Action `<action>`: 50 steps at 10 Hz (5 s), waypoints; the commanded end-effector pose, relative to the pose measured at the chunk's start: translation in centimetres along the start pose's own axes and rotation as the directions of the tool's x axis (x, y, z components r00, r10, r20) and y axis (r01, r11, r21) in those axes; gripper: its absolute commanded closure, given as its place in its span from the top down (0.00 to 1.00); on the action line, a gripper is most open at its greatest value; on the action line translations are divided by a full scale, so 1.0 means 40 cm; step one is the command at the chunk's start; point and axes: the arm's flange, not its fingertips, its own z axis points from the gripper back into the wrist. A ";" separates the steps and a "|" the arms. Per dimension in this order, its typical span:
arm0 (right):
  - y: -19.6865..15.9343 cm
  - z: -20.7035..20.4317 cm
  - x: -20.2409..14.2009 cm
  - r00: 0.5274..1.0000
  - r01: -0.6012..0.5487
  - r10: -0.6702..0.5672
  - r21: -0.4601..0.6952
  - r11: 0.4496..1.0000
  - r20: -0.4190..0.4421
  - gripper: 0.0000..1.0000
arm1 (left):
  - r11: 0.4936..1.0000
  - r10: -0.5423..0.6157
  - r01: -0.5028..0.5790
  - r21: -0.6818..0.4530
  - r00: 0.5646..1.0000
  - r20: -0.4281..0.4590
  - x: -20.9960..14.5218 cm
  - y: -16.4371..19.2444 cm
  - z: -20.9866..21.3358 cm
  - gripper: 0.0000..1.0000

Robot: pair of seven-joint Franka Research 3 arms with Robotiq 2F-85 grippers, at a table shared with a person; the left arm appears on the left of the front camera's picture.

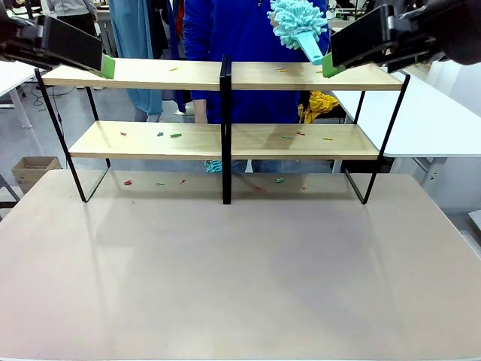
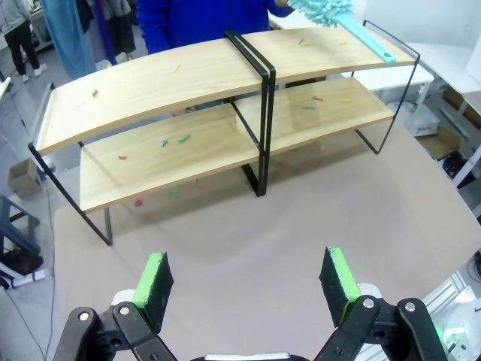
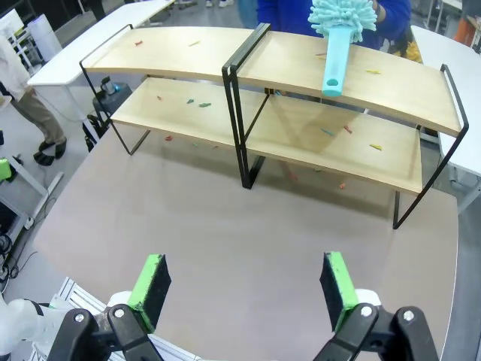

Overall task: Clean the shelves.
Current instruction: Pick up the Duster when the human hands it over.

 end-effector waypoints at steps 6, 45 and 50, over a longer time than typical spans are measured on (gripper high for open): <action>-0.001 -0.001 0.000 1.000 0.001 -0.001 0.000 1.000 -0.001 1.00 | 1.000 -0.014 0.014 0.002 1.000 -0.001 -0.001 0.001 0.001 1.00; -0.674 -0.710 0.356 0.793 0.599 -0.341 0.542 0.589 -0.505 0.00 | 1.000 -0.014 0.014 0.002 1.000 -0.001 -0.001 0.001 0.001 1.00; -0.786 -0.124 0.330 0.789 0.458 -0.259 0.253 0.853 -0.557 0.00 | 1.000 -0.014 0.014 0.002 1.000 -0.001 -0.001 0.001 0.001 1.00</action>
